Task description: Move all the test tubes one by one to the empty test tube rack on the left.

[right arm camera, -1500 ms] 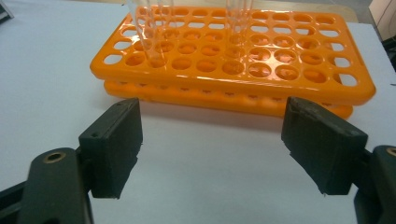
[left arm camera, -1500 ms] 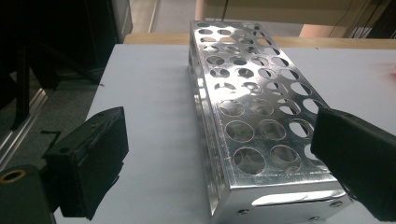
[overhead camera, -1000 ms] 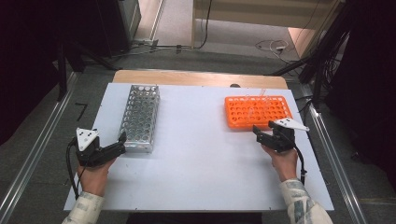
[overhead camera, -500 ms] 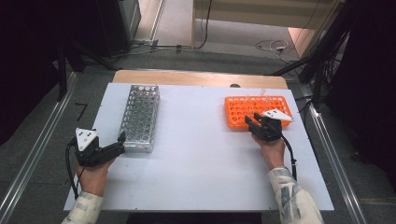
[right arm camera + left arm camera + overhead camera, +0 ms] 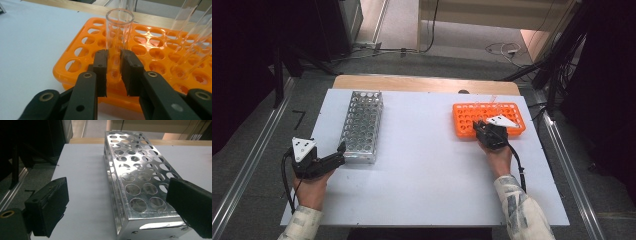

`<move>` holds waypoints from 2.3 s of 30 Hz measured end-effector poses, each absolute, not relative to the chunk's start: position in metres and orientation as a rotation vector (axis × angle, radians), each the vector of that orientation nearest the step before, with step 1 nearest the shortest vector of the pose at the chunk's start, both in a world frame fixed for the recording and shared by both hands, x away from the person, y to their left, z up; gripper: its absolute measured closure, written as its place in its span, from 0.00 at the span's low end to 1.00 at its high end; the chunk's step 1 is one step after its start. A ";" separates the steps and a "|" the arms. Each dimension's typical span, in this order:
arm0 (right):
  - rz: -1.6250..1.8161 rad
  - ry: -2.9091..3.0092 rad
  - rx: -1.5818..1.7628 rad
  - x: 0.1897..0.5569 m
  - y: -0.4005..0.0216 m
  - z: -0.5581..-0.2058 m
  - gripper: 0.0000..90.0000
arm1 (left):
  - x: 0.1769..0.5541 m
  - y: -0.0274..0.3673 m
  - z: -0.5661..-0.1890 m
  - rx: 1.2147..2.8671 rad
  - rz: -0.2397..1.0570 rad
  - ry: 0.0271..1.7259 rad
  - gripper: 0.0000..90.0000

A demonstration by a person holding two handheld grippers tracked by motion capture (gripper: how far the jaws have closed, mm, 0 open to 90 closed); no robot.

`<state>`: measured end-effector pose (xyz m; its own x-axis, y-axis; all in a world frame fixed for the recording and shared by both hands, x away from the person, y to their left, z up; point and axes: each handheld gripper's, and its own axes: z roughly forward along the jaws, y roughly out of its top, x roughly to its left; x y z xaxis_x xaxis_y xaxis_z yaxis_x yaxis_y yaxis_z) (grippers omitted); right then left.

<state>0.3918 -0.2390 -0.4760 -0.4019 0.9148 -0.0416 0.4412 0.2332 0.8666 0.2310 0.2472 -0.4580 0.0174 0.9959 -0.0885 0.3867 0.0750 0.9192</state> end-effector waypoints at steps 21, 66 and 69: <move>1.201 1.986 1.139 0.371 -0.217 -0.431 0.81 | 0.232 0.219 -0.450 1.513 0.859 1.406 0.06; 1.267 2.398 0.831 0.326 -0.094 -0.460 0.81 | 0.262 0.128 -0.434 1.653 0.593 1.149 0.23; 1.269 2.404 0.832 0.326 -0.091 -0.460 0.81 | 0.263 0.126 -0.433 1.642 0.581 1.138 0.25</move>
